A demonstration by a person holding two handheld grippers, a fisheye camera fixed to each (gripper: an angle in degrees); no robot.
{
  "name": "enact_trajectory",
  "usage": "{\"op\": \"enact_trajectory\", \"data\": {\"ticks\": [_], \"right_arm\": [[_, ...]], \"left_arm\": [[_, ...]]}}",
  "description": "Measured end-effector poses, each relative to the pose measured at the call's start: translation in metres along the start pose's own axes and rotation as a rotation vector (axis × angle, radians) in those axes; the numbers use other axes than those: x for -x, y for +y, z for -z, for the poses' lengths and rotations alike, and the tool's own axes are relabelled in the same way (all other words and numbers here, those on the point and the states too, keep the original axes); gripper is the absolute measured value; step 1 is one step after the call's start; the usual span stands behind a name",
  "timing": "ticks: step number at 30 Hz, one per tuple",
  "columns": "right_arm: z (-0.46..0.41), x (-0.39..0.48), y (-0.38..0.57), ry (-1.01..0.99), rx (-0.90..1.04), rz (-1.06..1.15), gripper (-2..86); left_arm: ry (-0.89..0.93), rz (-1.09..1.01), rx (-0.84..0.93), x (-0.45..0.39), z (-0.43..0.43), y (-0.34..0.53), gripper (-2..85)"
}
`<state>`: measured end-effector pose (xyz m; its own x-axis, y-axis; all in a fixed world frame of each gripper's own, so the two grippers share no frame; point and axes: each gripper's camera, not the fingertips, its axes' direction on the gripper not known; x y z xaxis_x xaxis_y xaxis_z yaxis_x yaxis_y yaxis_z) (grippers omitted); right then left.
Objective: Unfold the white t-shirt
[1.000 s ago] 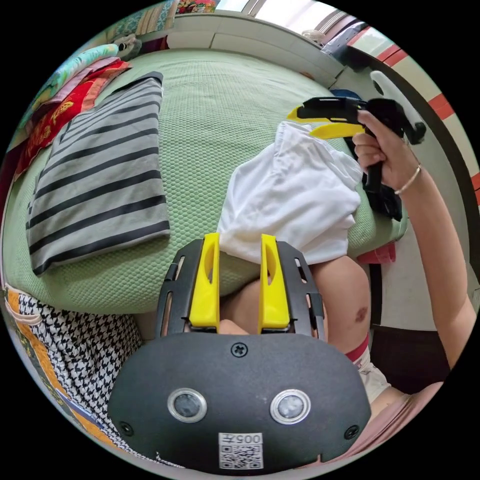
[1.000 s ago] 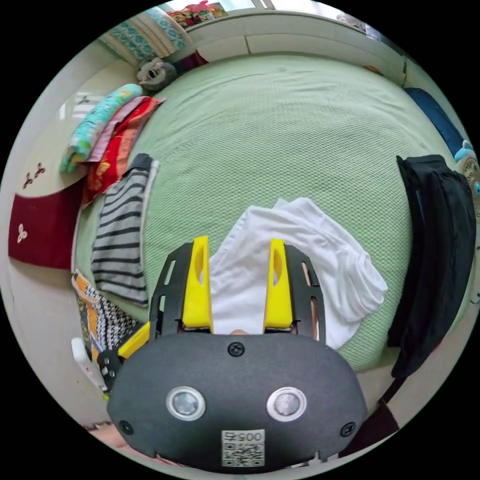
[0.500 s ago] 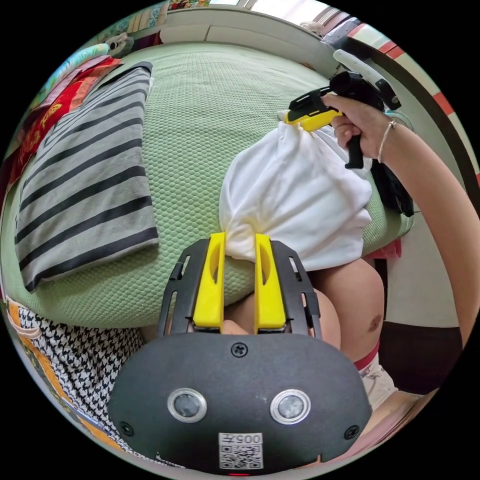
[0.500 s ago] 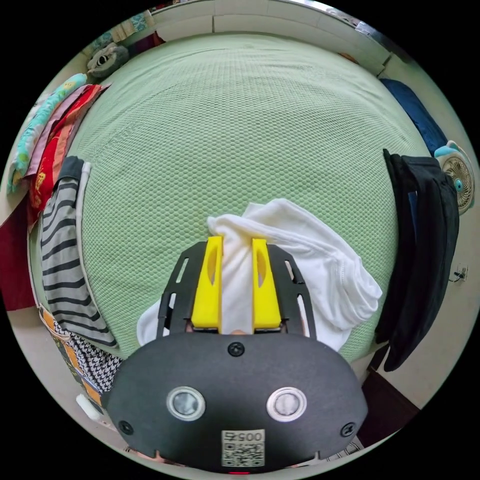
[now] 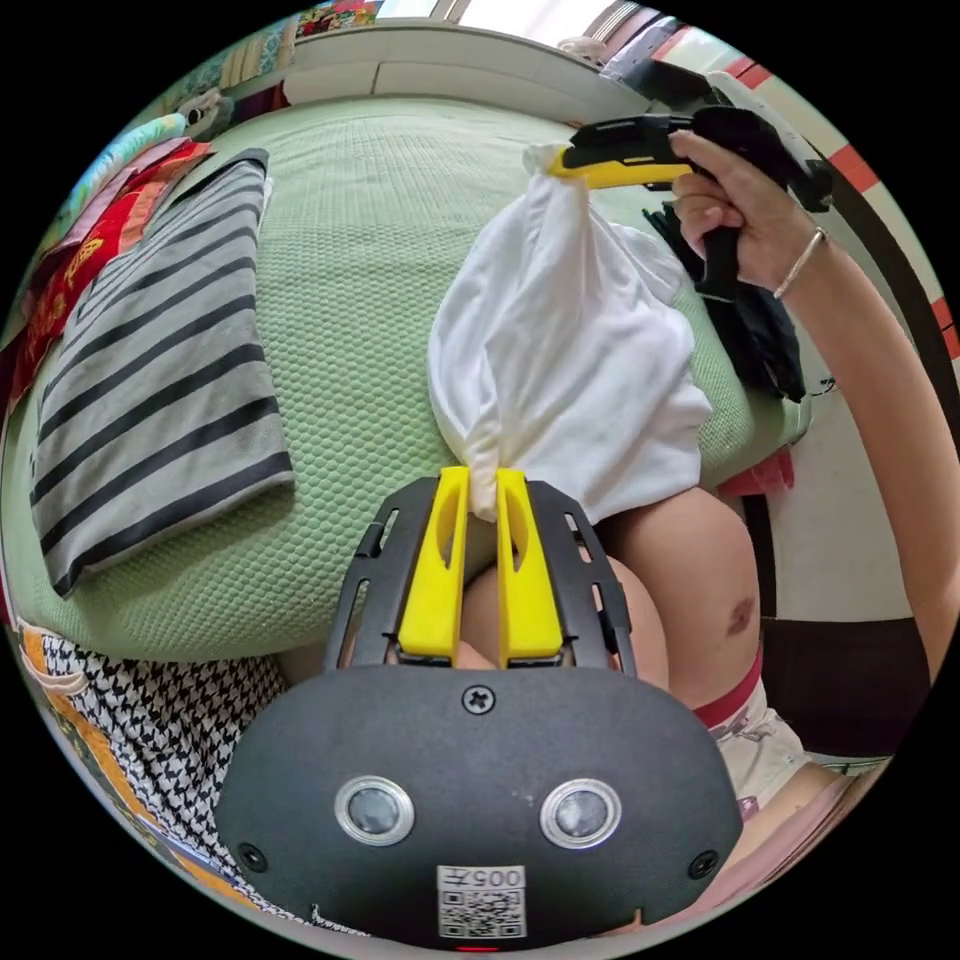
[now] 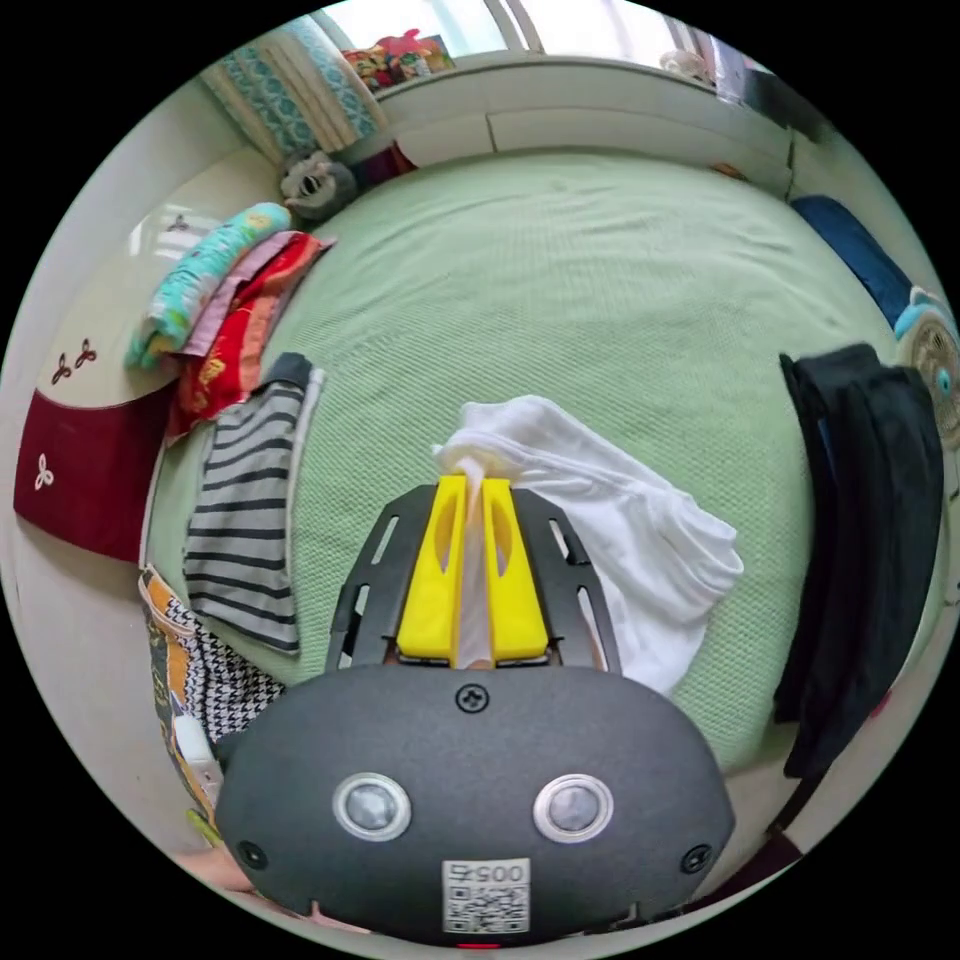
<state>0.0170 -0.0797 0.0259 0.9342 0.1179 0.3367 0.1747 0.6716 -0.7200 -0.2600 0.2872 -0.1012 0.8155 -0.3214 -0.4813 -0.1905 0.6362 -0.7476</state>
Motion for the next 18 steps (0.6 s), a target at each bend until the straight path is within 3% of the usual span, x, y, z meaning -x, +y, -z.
{"op": "enact_trajectory", "data": {"ticks": [4,9,13,18], "right_arm": [[0.007,0.062,-0.04,0.015,-0.042,0.123,-0.4],[0.019,0.083,-0.045,-0.17,-0.088,0.124,5.6],[0.02,0.059,0.032,-0.022,-0.062,0.212,7.6],[-0.014,-0.001,0.124,0.076,0.102,0.057,10.0]], "left_arm": [[-0.071,0.141,-0.085,0.001,0.014,-0.019,6.0],[-0.124,0.233,0.005,0.008,-0.01,-0.022,7.1],[-0.048,0.249,-0.035,0.009,-0.008,0.003,7.5],[-0.093,0.271,-0.002,-0.002,-0.009,0.013,4.8]]}}
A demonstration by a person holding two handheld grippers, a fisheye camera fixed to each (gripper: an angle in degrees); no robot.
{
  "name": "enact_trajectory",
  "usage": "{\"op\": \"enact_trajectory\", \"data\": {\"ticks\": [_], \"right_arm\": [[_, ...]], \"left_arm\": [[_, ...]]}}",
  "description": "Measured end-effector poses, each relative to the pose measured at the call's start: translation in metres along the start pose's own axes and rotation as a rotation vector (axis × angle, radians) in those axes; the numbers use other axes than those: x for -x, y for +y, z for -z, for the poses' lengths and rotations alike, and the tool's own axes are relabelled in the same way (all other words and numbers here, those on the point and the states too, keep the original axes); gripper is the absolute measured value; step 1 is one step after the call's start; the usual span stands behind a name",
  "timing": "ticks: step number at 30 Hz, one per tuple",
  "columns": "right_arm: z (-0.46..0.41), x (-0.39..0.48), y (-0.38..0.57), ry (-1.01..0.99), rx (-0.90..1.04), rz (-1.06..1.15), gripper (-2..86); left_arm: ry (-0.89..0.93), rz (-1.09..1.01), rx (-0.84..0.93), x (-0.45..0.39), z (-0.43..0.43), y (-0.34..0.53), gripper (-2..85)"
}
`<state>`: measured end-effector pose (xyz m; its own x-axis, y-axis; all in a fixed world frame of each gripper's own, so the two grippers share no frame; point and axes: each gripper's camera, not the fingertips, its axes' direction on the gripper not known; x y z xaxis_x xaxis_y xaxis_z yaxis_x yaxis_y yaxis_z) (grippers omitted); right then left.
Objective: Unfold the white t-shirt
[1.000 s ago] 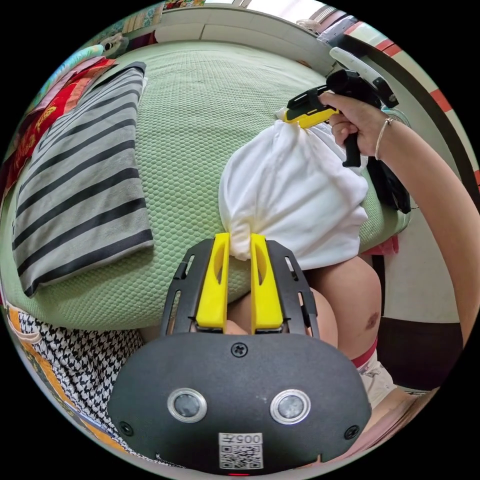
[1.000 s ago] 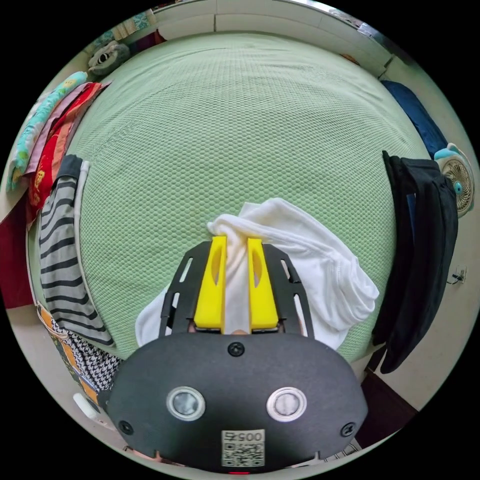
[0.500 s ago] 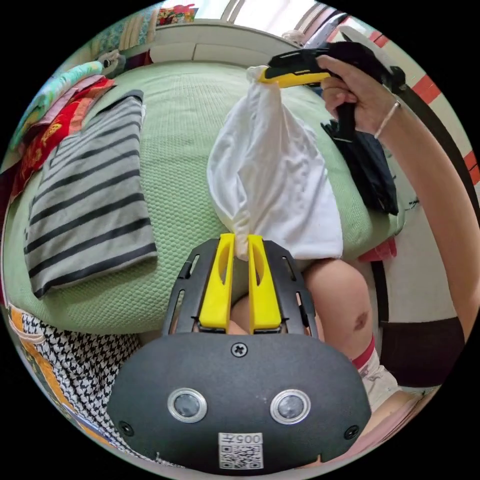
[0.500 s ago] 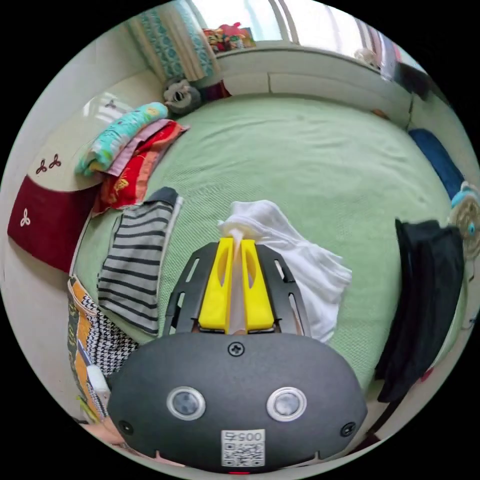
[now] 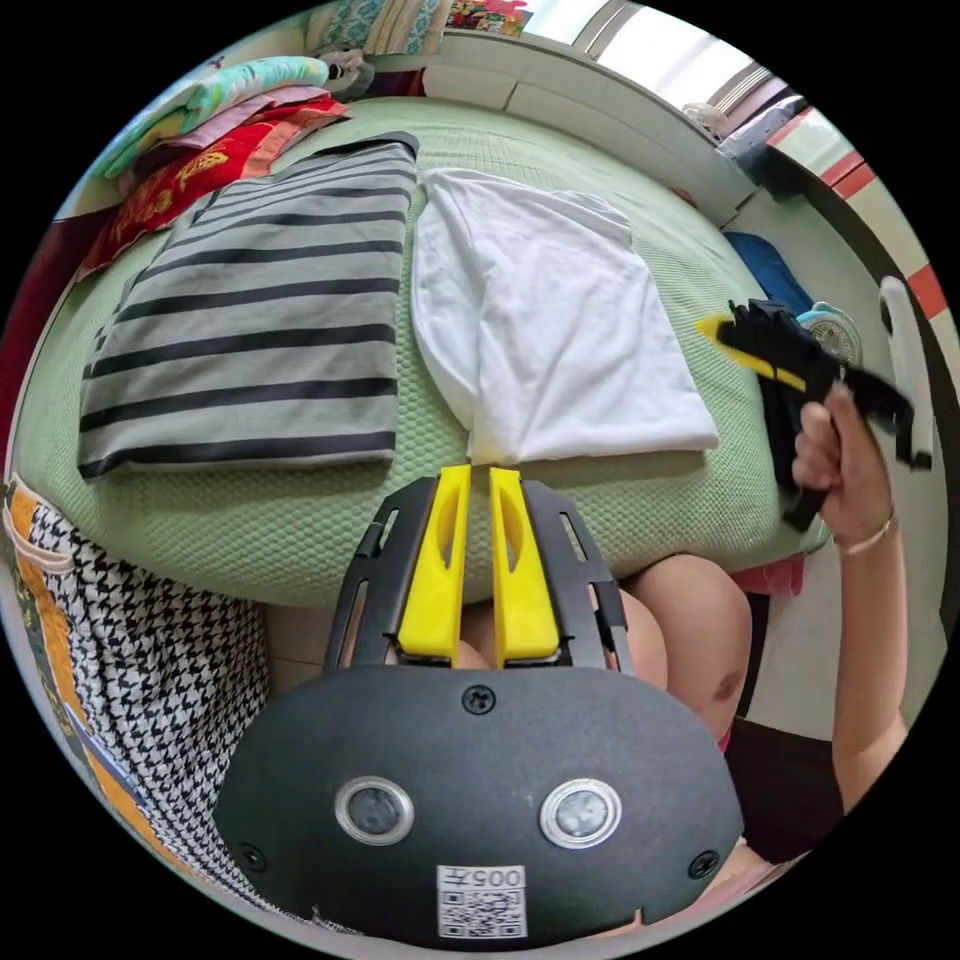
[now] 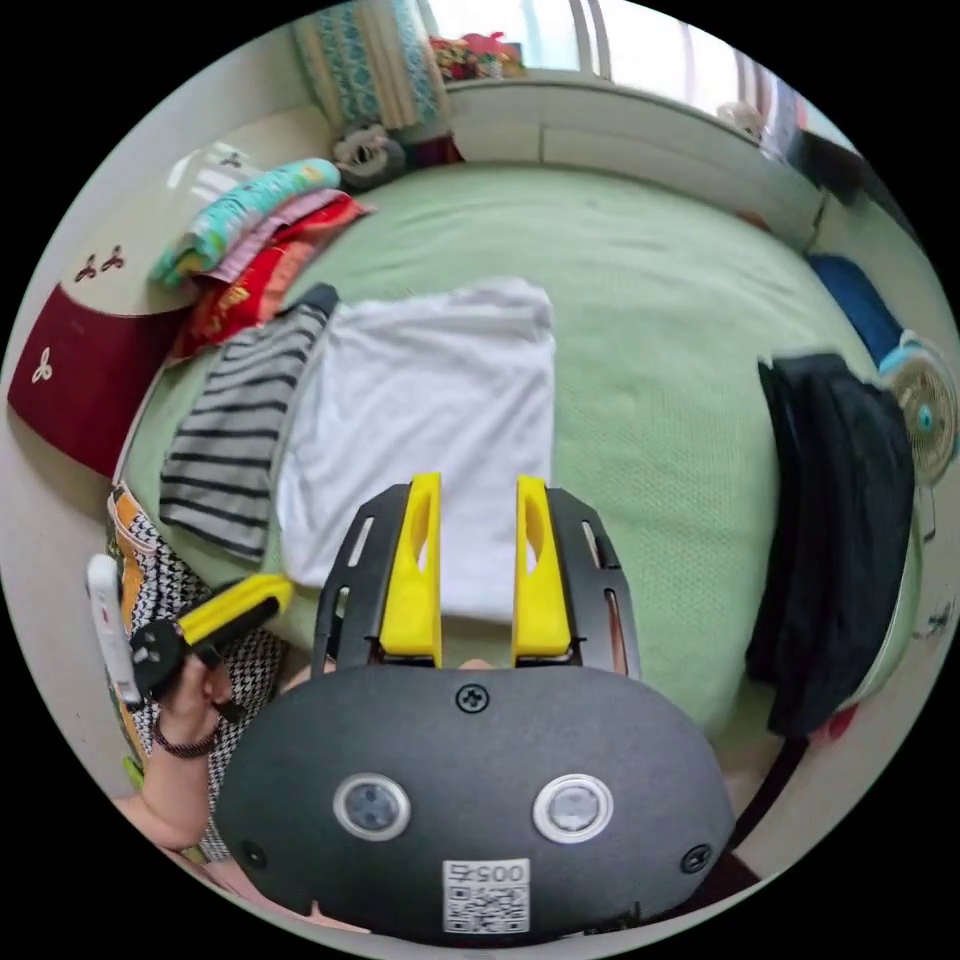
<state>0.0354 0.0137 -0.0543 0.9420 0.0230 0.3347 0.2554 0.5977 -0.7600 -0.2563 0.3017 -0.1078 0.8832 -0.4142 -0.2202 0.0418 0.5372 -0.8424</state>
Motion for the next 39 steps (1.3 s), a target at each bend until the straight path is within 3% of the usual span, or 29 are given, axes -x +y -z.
{"op": "enact_trajectory", "data": {"ticks": [4,8,12,21,25,28,32,39], "right_arm": [[-0.03,0.008,0.033,0.094,0.093,-0.059,7.8],[-0.028,0.021,0.049,0.102,0.067,-0.046,1.0],[-0.019,0.03,0.063,0.135,0.075,-0.041,1.7],[0.039,0.076,0.077,0.038,-0.276,-0.132,2.8],[0.005,0.101,0.084,0.1,-0.228,-0.094,-0.4],[0.012,0.114,0.084,0.101,-0.286,-0.033,-0.9],[-0.015,0.125,0.074,0.177,-0.119,-0.07,-1.0],[-0.021,0.143,0.086,0.217,-0.092,-0.081,-1.2]], "left_arm": [[-0.055,0.015,-0.009,-0.023,0.01,0.01,1.1],[-0.1,-0.041,-0.041,-0.048,0.021,0.022,-0.3],[-0.122,-0.076,-0.059,-0.066,0.025,0.027,-0.6],[-0.142,-0.071,-0.181,-0.114,0.011,-0.014,-0.6],[-0.23,-0.094,-0.176,-0.132,-0.008,-0.001,-0.6],[-0.173,-0.067,-0.218,-0.134,-0.005,0.003,-0.6],[-0.22,-0.051,-0.195,-0.14,-0.012,0.003,-0.7],[-0.199,-0.017,-0.221,-0.144,-0.013,0.018,-0.6]]}}
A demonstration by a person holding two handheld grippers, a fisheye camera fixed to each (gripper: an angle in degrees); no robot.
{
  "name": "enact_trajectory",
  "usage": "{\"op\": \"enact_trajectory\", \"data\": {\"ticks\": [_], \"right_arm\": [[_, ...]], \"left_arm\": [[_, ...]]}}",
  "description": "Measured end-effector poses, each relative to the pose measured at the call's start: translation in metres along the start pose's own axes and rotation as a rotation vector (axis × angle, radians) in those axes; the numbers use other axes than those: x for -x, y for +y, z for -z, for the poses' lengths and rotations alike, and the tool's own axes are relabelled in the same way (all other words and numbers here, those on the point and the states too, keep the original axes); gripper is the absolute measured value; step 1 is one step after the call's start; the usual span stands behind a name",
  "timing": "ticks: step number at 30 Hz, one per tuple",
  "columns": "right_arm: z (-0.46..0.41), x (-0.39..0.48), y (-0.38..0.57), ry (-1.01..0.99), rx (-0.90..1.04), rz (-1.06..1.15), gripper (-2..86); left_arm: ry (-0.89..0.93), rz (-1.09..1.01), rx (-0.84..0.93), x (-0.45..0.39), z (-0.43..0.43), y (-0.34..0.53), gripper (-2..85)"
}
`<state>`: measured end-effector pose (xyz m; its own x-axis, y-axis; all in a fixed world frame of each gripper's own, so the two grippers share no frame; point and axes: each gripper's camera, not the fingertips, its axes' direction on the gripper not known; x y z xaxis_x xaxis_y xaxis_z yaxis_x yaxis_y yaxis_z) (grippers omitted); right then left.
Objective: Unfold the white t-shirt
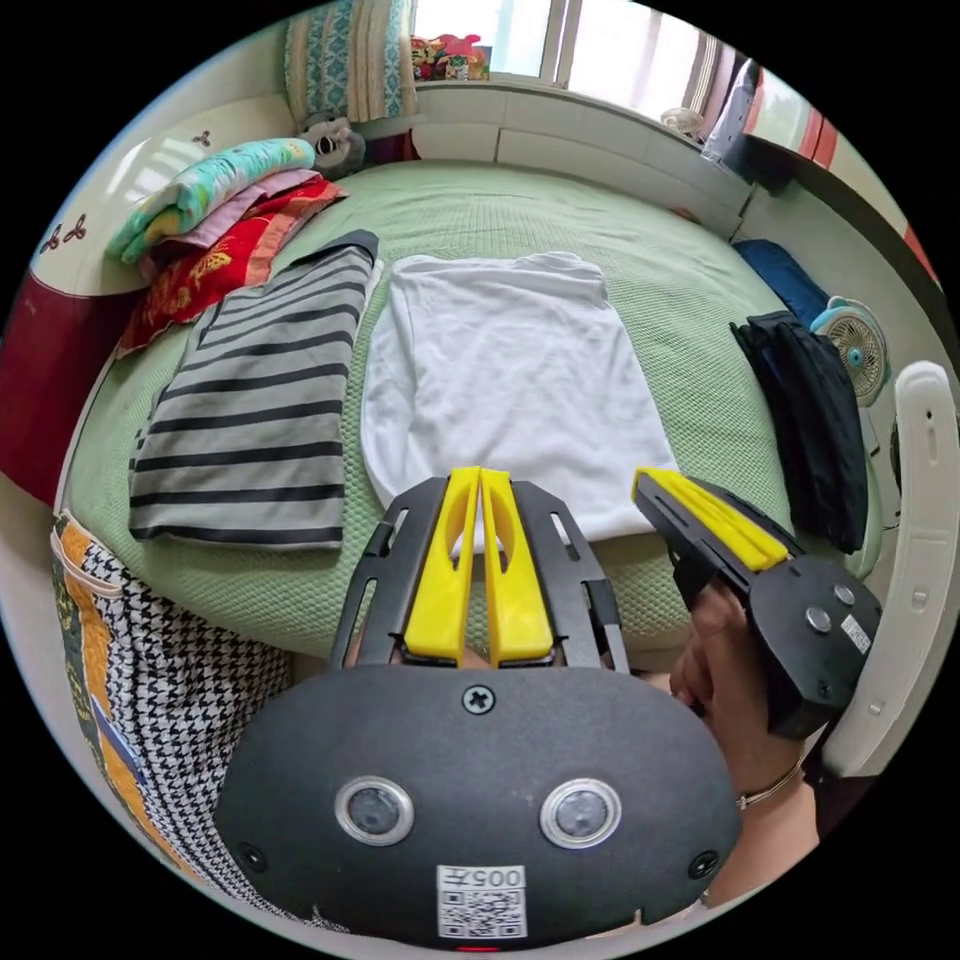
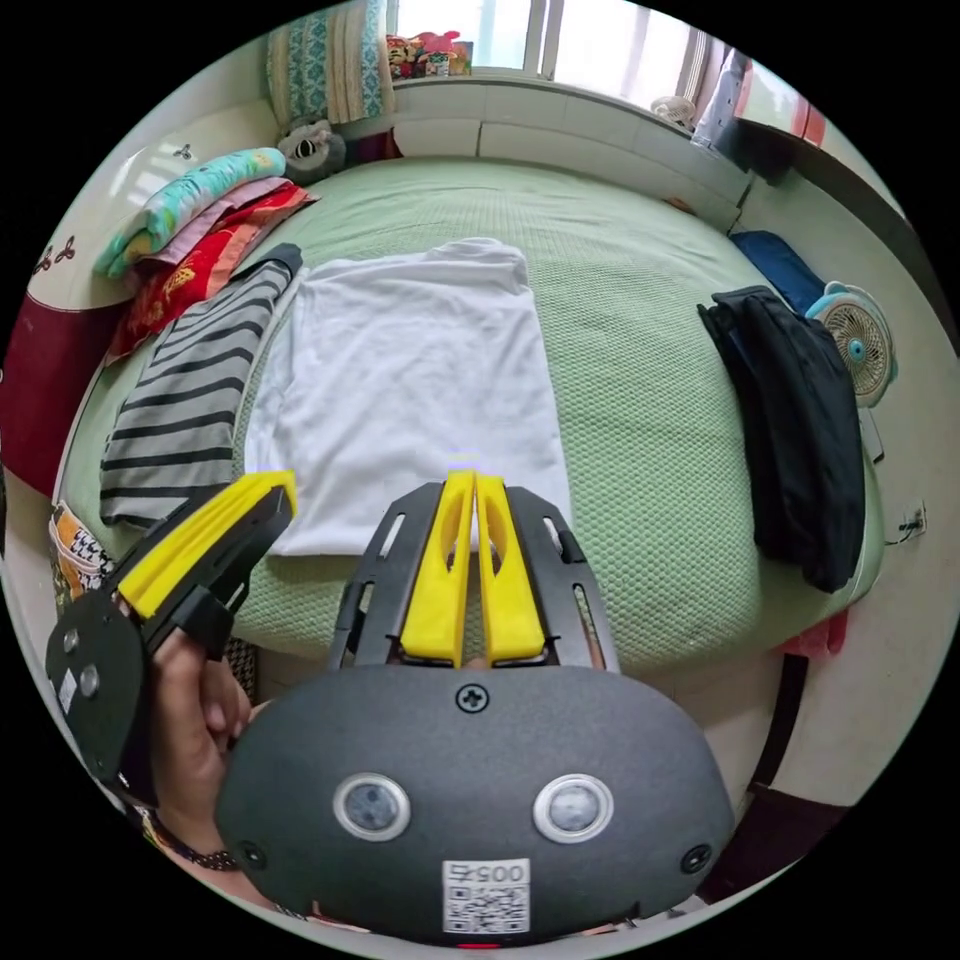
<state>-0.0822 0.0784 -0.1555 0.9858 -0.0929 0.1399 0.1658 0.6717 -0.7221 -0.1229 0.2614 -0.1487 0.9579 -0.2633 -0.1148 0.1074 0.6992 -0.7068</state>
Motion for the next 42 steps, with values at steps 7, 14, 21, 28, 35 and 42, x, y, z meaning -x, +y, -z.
{"op": "enact_trajectory", "data": {"ticks": [7,14,21,28,35,42], "right_arm": [[0.004,0.024,0.011,0.004,-0.003,0.076,-1.1],[-0.001,0.03,0.002,-0.002,-0.077,0.113,-1.2],[-0.02,0.021,-0.018,-0.043,-0.021,0.087,-1.2],[-0.045,0.019,-0.029,-0.048,0.068,0.108,-1.2],[-0.055,0.009,-0.034,-0.095,0.07,0.077,-1.4],[-0.063,0.015,-0.037,-0.04,0.062,0.12,-1.5]], "left_arm": [[-0.043,-0.043,-0.022,-0.014,-0.002,0.006,-0.6],[-0.031,-0.048,-0.005,-0.019,-0.014,0.001,-0.6],[0.008,0.014,-0.021,-0.017,-0.033,-0.01,-0.6],[0.013,0.012,0.093,-0.024,-0.06,-0.019,-0.6],[-0.092,-0.082,0.112,-0.04,-0.068,-0.019,-0.5],[-0.129,-0.124,0.152,-0.041,-0.075,-0.023,-0.4]]}}
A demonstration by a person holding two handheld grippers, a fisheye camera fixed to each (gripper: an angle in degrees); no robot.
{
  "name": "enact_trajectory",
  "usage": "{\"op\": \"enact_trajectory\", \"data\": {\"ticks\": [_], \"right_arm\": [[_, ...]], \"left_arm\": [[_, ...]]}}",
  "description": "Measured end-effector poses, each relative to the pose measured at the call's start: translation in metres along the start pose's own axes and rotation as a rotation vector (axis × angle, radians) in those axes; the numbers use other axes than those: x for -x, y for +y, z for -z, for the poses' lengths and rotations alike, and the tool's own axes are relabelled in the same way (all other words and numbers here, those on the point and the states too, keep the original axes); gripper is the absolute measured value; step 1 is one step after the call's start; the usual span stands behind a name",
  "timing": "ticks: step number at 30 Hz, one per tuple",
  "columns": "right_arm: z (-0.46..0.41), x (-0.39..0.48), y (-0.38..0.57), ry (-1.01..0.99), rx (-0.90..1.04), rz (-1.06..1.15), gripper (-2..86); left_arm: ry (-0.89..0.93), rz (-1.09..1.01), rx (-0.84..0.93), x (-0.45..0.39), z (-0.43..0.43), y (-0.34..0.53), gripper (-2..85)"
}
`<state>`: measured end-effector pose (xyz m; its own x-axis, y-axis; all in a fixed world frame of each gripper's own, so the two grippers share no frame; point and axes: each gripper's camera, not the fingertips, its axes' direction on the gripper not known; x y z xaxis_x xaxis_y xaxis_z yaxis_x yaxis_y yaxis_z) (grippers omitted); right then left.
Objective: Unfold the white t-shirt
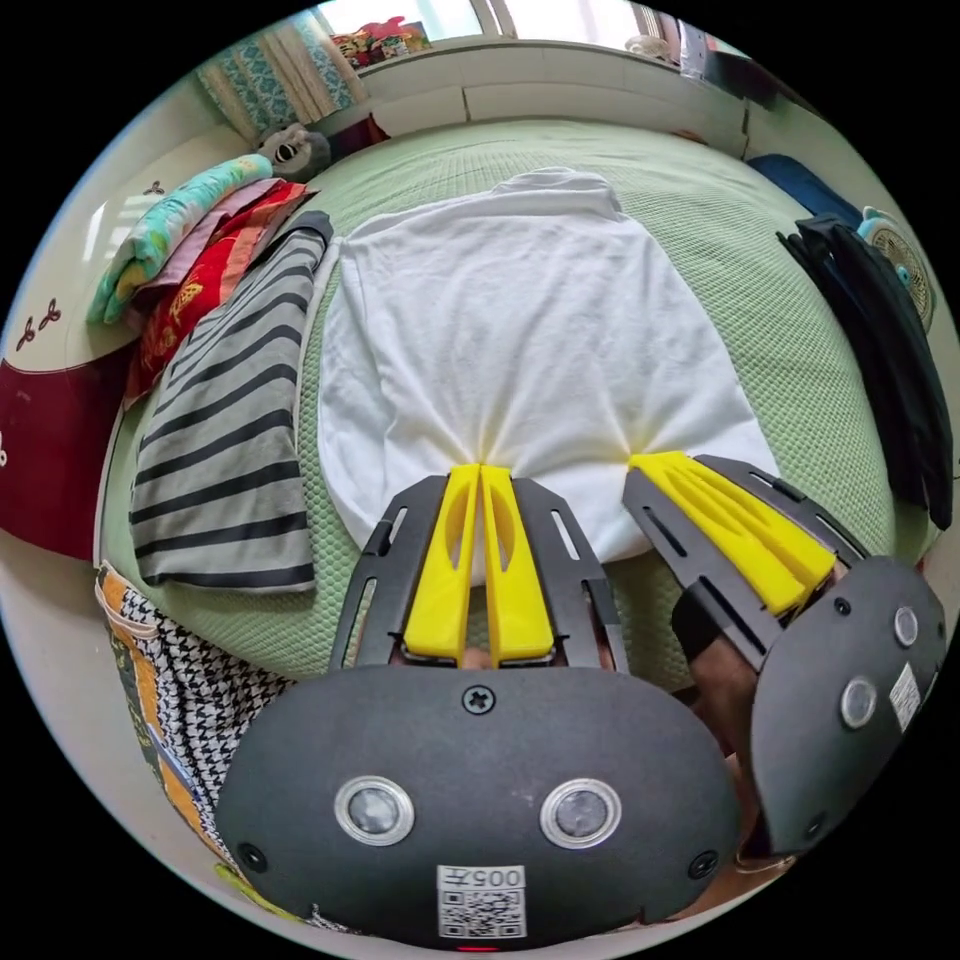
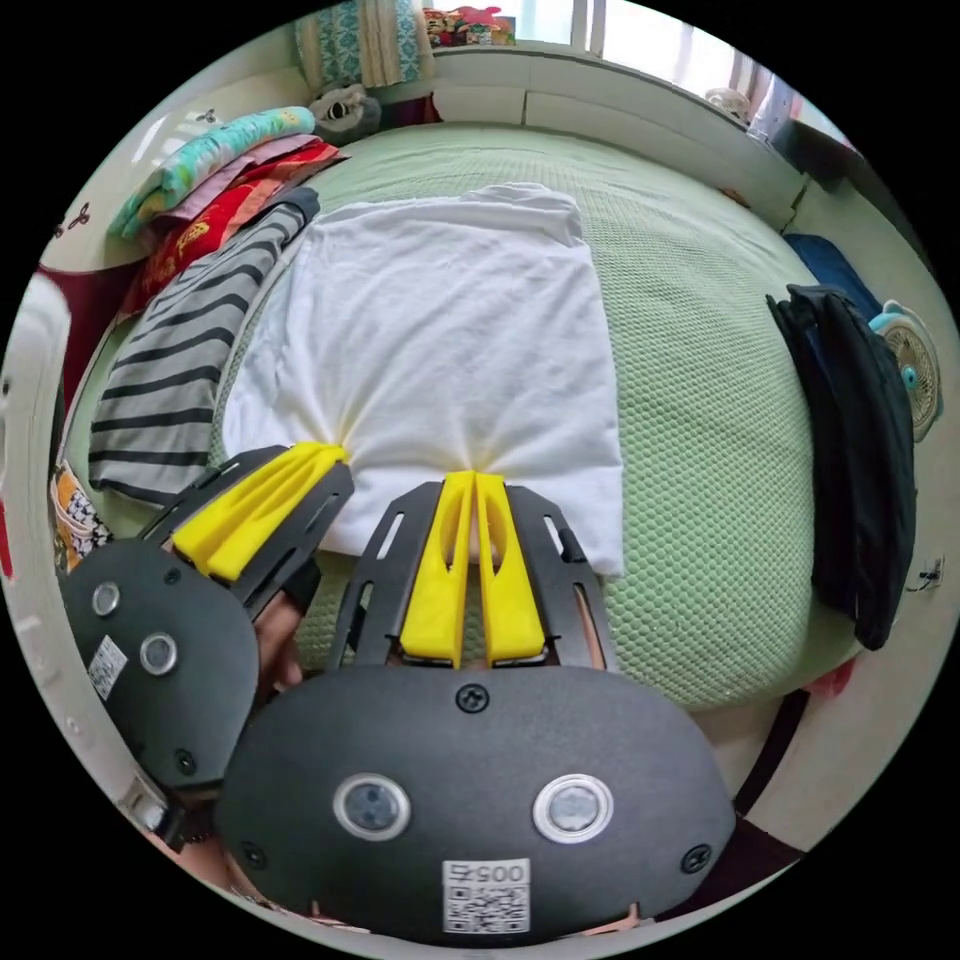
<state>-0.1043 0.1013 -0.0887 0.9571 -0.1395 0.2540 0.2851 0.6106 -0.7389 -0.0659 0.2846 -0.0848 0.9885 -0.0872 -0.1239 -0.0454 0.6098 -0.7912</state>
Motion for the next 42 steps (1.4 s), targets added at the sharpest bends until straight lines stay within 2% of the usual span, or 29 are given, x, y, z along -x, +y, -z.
{"op": "enact_trajectory", "data": {"ticks": [4,13,18,20,22,25,28,31,34,42], "right_arm": [[-0.007,-0.005,-0.005,0.0,0.003,-0.008,-1.5],[-0.011,-0.029,-0.007,-0.07,-0.006,-0.002,-1.2],[-0.004,-0.055,-0.007,-0.253,-0.021,-0.108,-1.0],[0.009,-0.063,-0.002,-0.294,-0.118,-0.13,-0.8],[0.017,-0.062,0.002,-0.278,-0.172,-0.095,-0.7],[0.023,-0.055,0.006,-0.319,-0.228,-0.01,0.8],[0.02,-0.045,0.006,-0.392,-0.206,0.099,5.2],[0.019,-0.034,0.006,-0.368,-0.21,0.158,7.5],[0.011,-0.022,0.001,-0.42,-0.127,0.21,10.6],[-0.001,0.015,-0.004,-0.371,-0.089,0.292,14.1]], "left_arm": [[0.079,0.036,0.011,0.016,-0.002,0.0,-0.4],[0.122,-0.025,-0.055,0.038,0.004,0.013,-0.5],[0.172,0.074,-0.154,0.065,0.02,0.025,-0.6],[0.136,0.106,-0.234,0.075,0.031,0.033,-0.6],[0.067,0.15,-0.294,0.088,0.041,0.042,-0.5],[0.092,0.2,-0.305,0.11,0.046,0.051,-0.3],[0.093,0.2,-0.277,0.127,0.045,0.058,-0.1],[0.057,0.212,-0.267,0.143,0.045,0.066,0.2],[0.069,0.232,-0.249,0.159,0.043,0.072,1.2],[0.125,0.294,-0.212,0.199,0.039,0.083,7.5]]}}
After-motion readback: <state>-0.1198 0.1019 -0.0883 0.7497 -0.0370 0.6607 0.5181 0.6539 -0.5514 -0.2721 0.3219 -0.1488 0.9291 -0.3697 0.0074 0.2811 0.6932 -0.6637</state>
